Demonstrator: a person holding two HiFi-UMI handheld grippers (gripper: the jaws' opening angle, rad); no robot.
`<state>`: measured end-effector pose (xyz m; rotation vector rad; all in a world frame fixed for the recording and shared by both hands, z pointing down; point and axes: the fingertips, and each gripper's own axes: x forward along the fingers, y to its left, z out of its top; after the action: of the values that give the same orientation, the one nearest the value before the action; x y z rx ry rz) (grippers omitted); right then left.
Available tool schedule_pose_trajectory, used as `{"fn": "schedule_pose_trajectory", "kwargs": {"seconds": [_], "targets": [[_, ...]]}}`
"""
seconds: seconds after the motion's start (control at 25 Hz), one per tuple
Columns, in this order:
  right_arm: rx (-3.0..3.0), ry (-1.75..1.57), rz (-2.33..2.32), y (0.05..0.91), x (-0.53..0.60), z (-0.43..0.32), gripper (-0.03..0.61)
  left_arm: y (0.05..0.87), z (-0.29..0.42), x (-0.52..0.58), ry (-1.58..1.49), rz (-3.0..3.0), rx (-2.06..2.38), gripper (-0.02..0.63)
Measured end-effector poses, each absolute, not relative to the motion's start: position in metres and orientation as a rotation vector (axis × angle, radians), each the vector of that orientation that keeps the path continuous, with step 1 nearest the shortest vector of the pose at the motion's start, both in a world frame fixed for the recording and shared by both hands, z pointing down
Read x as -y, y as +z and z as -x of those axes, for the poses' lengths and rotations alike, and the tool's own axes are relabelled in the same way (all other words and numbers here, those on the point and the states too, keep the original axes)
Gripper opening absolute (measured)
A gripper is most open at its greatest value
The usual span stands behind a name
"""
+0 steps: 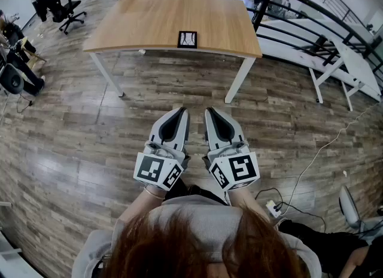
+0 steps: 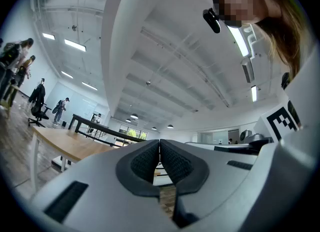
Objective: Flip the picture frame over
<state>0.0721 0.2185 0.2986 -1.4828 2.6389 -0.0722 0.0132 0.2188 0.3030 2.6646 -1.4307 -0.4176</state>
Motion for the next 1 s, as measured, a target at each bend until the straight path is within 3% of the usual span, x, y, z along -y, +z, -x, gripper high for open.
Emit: {"fn": "schedule_pose_trajectory", "kwargs": {"seconds": [0.52,1.0], "targets": [[-2.699,-0.025,1.432,0.310,-0.155,-0.052,0.017,0.315,0.002,-0.155,-0.417,-2.632,1.499,0.009],[-2.627,-0.085,1.572,0.325,0.025,-0.035,0.017,0.320,0.029,0.029,-0.379,-2.674,1.431,0.009]]}}
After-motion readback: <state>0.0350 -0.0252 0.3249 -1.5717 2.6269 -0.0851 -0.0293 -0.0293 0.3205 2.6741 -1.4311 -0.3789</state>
